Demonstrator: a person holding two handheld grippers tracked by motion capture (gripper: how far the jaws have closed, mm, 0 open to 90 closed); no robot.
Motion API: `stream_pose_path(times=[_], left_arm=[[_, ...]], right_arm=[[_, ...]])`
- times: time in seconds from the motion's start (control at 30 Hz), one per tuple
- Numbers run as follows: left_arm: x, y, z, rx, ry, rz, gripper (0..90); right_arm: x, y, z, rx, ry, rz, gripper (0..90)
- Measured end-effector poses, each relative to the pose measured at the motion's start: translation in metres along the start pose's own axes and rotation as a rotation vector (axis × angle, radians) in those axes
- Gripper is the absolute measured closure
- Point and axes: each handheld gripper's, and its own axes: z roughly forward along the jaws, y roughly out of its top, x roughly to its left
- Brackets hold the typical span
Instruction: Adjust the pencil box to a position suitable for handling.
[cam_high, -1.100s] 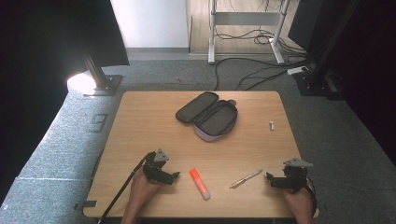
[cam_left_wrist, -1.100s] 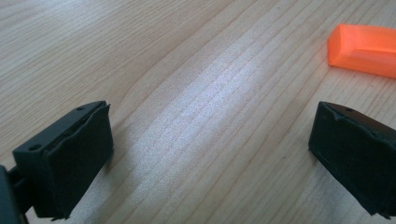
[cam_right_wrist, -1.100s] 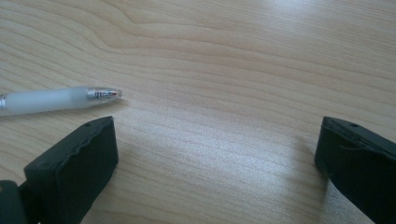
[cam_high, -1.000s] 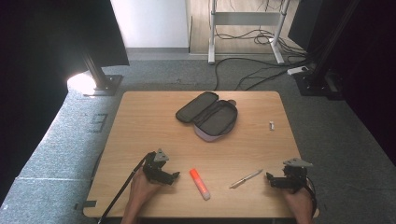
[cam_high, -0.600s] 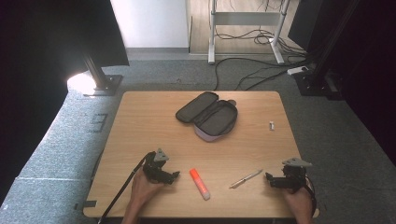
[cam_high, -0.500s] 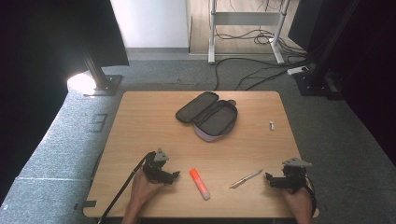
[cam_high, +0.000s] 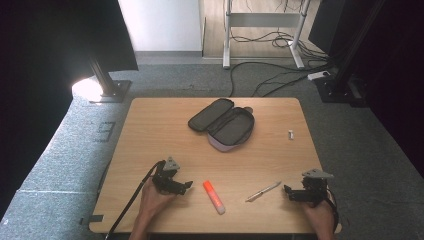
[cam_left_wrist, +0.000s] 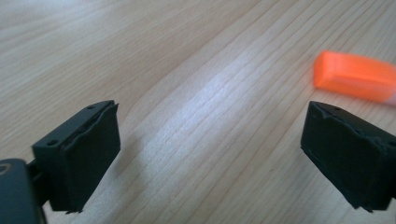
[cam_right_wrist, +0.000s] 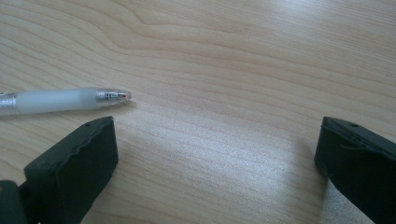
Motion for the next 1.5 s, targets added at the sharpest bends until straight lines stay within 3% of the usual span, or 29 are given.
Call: stream_pose_path(times=[0.4, 0.67, 1.0, 1.17, 1.27, 1.33, 1.5], left_arm=[[-0.005, 0.023, -0.001, -0.005, -0.016, 0.044, 8.1], [-0.007, 0.047, 0.002, -0.005, -0.03, 0.07, 10.2], [-0.01, 0.076, 0.013, 0.026, -0.051, 0.105, 10.9], [-0.012, 0.088, 0.018, 0.021, -0.068, 0.116, 11.8], [-0.01, 0.094, 0.02, -0.001, -0.1, 0.099, 13.8], [-0.009, 0.1, 0.023, 0.013, -0.083, 0.116, 14.0], [-0.012, 0.116, 0.031, 0.017, -0.097, 0.134, 14.9]], right_arm=[[0.0, 0.001, 0.001, 0.0, 0.002, -0.003, 0.0], [0.0, 0.001, 0.001, 0.0, 0.004, -0.006, 0.0], [0.001, 0.002, 0.002, 0.001, 0.006, -0.006, 0.0], [0.001, 0.002, 0.002, 0.001, 0.005, -0.006, 0.0], [0.001, 0.002, 0.002, 0.0, 0.006, -0.007, 0.0], [0.002, 0.002, 0.002, 0.002, 0.007, -0.008, 0.0], [0.002, 0.002, 0.002, 0.0, 0.007, -0.008, 0.0]])
